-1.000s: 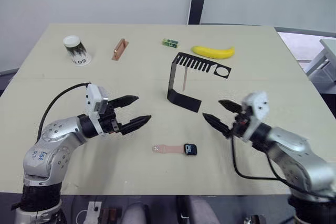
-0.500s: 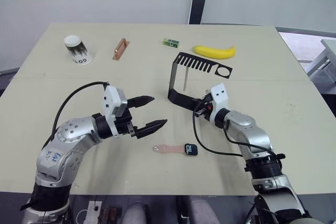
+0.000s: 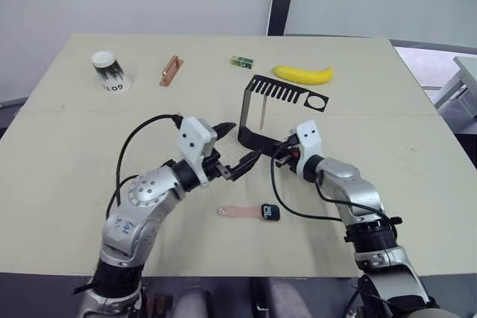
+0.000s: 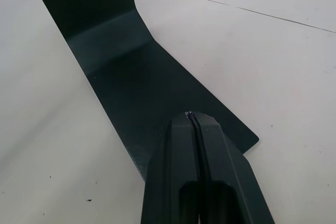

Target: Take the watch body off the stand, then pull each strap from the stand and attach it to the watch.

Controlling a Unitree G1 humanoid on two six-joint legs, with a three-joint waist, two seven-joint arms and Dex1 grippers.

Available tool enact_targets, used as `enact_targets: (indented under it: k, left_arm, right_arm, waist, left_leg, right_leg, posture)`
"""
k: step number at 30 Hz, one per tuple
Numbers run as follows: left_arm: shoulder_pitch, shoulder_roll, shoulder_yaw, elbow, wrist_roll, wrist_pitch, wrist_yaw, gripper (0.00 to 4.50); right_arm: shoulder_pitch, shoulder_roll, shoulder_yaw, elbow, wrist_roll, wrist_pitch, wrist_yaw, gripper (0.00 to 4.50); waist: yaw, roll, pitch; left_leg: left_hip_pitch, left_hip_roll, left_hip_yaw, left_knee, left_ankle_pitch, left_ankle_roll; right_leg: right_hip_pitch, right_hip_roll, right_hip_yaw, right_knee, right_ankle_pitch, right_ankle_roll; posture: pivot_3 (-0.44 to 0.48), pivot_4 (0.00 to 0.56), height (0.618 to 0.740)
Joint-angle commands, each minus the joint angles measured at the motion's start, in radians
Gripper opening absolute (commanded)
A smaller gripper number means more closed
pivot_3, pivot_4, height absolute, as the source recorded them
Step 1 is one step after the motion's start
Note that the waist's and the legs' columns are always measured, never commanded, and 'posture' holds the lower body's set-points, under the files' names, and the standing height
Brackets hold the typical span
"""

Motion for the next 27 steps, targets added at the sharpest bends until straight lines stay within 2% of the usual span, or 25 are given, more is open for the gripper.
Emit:
enact_targets:
  k: [1, 2, 6, 11, 27]
  left_arm:
    - [-0.024, -0.029, -0.047, 0.028, 0.067, -0.039, 0.038, 3.19]
    - [-0.033, -0.039, -0.065, 0.053, 0.09, -0.049, 0.045, 2.73]
    - [-0.059, -0.112, -0.091, 0.148, 0.164, -0.099, 0.108, 2.73]
    - [-0.069, -0.16, -0.116, 0.236, 0.242, -0.184, 0.141, 2.73]
    - [-0.199, -0.311, -0.121, 0.525, 0.366, -0.332, 0.227, 2.73]
  right_arm:
    - [0.043, -0.013, 0.018, 0.006, -0.017, 0.047, 0.0, 0.0]
    - [0.048, -0.014, 0.018, -0.002, -0.018, 0.05, 0.001, 0.0]
    - [0.067, -0.013, 0.025, -0.026, -0.023, 0.053, -0.002, 0.0]
    - [0.08, -0.012, 0.026, -0.06, -0.02, 0.07, -0.008, 0.0]
    - [0.097, 0.002, 0.035, -0.088, -0.025, 0.092, -0.013, 0.0]
  waist:
    - [-0.002, 0.0, 0.0]
    - [-0.002, 0.001, -0.001]
    - [0.002, 0.0, -0.001]
    - [0.003, 0.0, -0.001]
    - [0.007, 0.0, -0.001]
  left_leg:
    - [0.0, 0.0, 0.0, 0.0, 0.0, 0.0]
    - [0.0, 0.0, 0.0, 0.0, 0.0, 0.0]
    - [0.0, 0.0, 0.0, 0.0, 0.0, 0.0]
    - [0.0, 0.0, 0.0, 0.0, 0.0, 0.0]
    - [0.0, 0.0, 0.001, 0.0, 0.0, 0.0]
  right_leg:
    - [0.0, 0.0, 0.0, 0.0, 0.0, 0.0]
    - [0.0, 0.0, 0.0, 0.0, 0.0, 0.0]
    - [0.0, 0.0, 0.0, 0.0, 0.0, 0.0]
    - [0.0, 0.0, 0.0, 0.0, 0.0, 0.0]
    - [0.0, 0.0, 0.0, -0.001, 0.0, 0.0]
  posture:
    - [0.0, 0.15, 0.74]
    - [0.0, 0.15, 0.74]
    - [0.0, 0.15, 0.74]
    - [0.0, 0.15, 0.74]
    - [0.0, 0.15, 0.74]
